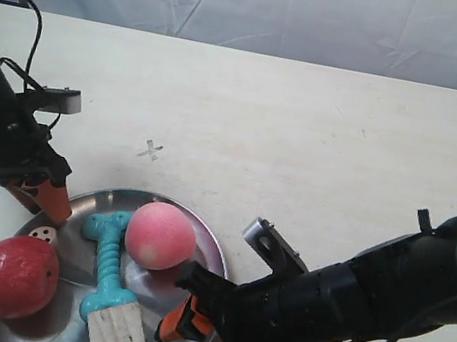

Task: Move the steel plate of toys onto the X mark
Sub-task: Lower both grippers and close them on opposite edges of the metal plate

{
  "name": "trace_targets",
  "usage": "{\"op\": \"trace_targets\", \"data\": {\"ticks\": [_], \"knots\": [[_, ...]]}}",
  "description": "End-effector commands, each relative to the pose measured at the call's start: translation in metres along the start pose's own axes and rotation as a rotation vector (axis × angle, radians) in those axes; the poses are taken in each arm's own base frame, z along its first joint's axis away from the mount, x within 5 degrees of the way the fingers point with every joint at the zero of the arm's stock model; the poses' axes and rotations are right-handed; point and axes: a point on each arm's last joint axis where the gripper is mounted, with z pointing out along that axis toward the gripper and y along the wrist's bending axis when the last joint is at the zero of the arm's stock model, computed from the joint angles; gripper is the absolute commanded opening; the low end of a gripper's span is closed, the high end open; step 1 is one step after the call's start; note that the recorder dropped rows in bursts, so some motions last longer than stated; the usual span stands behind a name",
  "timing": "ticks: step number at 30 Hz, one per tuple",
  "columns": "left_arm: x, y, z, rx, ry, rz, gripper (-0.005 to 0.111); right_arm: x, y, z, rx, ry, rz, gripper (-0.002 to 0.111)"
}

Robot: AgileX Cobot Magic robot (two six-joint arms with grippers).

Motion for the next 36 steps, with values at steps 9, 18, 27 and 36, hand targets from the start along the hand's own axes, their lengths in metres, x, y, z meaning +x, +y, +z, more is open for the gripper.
{"op": "trace_targets", "data": {"ticks": [9,18,27,36], "knots": [[-0.007,-0.026,0.013,-0.022,0.062,0.030,0.050,-0.006,-0.017,0.006,0.120,-0.056,-0.022,0.057],[-0.012,-0.039,0.023,-0.077,0.068,0.028,0.023,-0.011,-0.019,0.010,0.143,-0.071,-0.020,0.014],[-0.014,-0.038,0.023,-0.085,0.047,0.026,0.000,-0.011,-0.019,0.010,0.142,-0.073,0.006,-0.001],[-0.005,-0.036,0.021,-0.118,0.150,-0.004,0.000,-0.007,-0.015,0.011,0.101,-0.035,0.071,-0.001]]}}
